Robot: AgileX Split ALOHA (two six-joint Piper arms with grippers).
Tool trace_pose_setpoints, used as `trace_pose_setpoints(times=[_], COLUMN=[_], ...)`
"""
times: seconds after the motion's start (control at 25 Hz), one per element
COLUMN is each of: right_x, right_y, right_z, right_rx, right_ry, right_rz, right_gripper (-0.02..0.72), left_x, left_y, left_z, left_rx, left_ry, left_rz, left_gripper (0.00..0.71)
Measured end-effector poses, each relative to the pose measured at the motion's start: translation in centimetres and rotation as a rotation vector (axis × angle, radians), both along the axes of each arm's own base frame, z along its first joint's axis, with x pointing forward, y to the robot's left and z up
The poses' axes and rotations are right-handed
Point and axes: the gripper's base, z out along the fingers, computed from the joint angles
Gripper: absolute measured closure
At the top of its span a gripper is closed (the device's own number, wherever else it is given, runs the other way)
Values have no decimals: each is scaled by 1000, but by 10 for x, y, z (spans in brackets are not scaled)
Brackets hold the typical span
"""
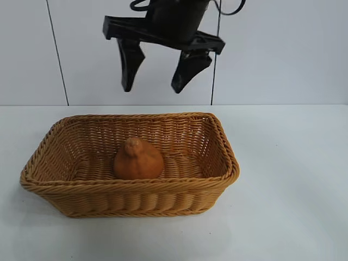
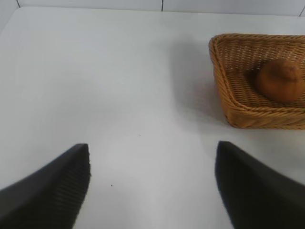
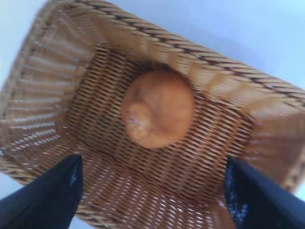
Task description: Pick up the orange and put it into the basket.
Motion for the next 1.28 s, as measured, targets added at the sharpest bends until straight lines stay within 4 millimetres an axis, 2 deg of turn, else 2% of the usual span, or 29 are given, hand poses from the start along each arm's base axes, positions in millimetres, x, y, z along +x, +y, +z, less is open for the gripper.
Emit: trace_pose_setpoints(times=[0.04, 0.12, 0.16, 0.2, 0.24, 0.36, 0.44, 0.6, 0.8, 0.88, 1.04, 1.28], right_x=[0, 13, 20, 32, 38, 49, 52, 53, 49, 39, -2, -96], right_y=[0, -24, -40, -73, -95, -147, -173, -202, -206, -206, -207, -208], right_z=[0, 0, 0, 0, 0, -1, -1, -1, 3, 7, 12, 19], right_rx=[0, -6, -9, -19, -24, -35, -38, -24, -16, -17, -26, -27], right_ry=[0, 0, -1, 5, 11, 18, 20, 32, 33, 40, 84, 134], right_rz=[0, -47, -78, -143, -190, -292, -340, -403, -405, -400, -387, -367], right_gripper=[146, 146, 146, 146, 146, 146, 146, 146, 146, 146, 146, 146], left_x=[0, 0, 0, 0, 0, 0, 0, 0, 0, 0, 0, 0], left_y=[0, 0, 0, 0, 0, 0, 0, 0, 0, 0, 0, 0], left_z=[0, 0, 0, 0, 0, 0, 0, 0, 0, 0, 0, 0], left_rx=[0, -2, -1, -1, -1, -1, -1, -2, -2, -2, -2, -2], left_ry=[0, 0, 0, -1, -1, -1, -1, -1, -1, -1, -1, -1], left_rz=[0, -1, -1, -1, -1, -1, -1, -1, -1, -1, -1, -1], left_gripper=[185, 185, 185, 185, 185, 185, 185, 185, 185, 185, 185, 185])
